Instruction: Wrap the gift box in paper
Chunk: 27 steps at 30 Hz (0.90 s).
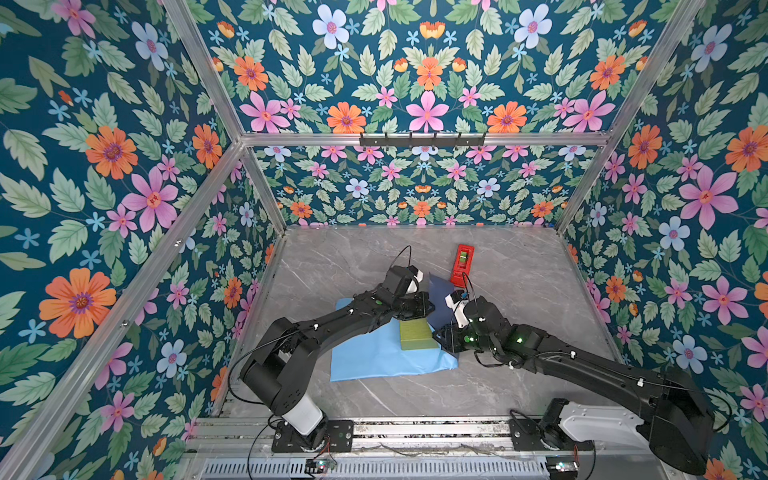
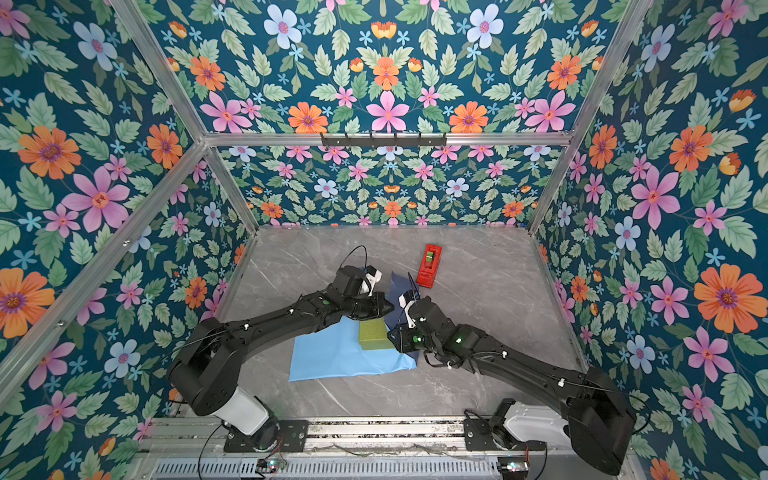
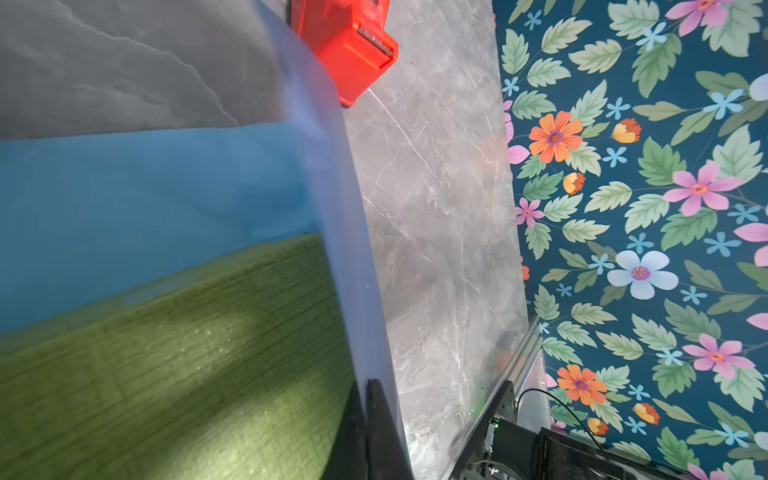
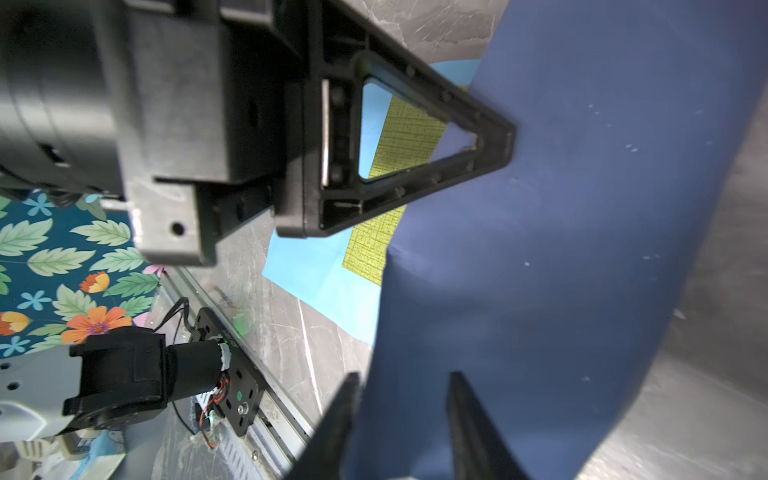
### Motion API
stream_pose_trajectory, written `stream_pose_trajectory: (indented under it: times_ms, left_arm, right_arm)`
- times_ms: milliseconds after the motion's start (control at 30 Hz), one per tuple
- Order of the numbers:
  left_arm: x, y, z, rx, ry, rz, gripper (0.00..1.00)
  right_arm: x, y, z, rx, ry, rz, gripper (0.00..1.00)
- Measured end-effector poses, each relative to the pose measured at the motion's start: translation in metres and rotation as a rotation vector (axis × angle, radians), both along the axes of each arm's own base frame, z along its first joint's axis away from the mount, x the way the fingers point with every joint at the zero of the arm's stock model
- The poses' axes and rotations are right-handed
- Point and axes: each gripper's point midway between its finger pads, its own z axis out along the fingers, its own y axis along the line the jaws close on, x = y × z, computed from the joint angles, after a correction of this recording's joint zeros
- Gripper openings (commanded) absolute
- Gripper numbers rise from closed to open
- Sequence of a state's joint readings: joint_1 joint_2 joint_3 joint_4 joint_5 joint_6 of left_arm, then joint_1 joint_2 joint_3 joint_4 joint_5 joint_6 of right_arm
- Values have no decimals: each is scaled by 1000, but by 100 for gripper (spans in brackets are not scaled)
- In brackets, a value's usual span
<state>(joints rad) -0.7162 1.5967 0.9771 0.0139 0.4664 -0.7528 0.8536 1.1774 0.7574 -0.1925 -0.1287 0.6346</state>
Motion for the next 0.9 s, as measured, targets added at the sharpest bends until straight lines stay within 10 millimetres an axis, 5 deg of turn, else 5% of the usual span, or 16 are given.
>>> stream_pose_trajectory:
  times_ms: [133,467,900]
  left_arm:
    - [-1,4,2,-19,-11,8,0]
    - [-4,15,14,-65,-34,32,0]
    - [-4,24,20,-116,-37,57,0]
  right_arm:
    - [-3,-13,14,-5,-26,32,82]
    - [26,-70,9,77,90,-77,87]
    - [49,-68,-22,-16,270,-123,87]
